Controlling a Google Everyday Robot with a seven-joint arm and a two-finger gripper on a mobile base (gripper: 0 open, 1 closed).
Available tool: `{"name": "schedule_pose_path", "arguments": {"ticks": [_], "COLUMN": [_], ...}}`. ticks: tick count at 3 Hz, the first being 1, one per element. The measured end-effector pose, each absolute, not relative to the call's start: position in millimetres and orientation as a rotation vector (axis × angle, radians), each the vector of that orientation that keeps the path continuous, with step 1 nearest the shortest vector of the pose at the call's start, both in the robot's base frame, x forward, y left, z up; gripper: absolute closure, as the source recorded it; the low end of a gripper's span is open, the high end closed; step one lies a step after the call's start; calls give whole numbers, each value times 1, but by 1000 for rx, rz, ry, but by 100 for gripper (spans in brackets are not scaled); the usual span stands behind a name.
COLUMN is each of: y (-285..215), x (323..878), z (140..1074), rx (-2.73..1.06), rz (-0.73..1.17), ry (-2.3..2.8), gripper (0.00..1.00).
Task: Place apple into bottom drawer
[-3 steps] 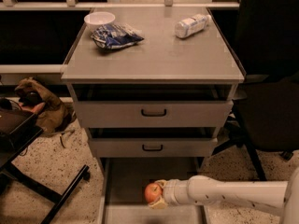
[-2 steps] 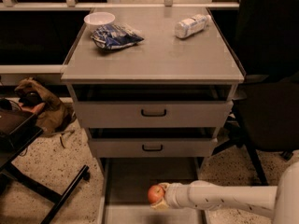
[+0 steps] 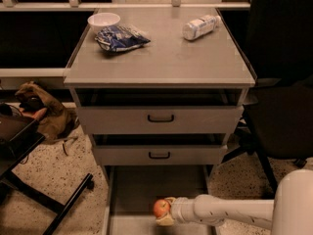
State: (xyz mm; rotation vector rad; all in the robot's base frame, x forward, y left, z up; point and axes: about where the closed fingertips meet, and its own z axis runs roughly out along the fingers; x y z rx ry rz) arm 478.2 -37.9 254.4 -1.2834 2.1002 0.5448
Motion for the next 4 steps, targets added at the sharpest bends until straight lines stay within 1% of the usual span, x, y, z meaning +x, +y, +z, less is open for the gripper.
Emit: {"name": "schedule_pose_path", "arguments": {"ticks": [2, 3, 4], "y": [-59, -61, -60], "x": [501, 501, 499], "z": [168, 119, 106], "rx": [-1140, -1092, -1085], "rz": [455, 458, 471], "ry": [2231, 2319, 2345], "gripper": [100, 100, 100]}}
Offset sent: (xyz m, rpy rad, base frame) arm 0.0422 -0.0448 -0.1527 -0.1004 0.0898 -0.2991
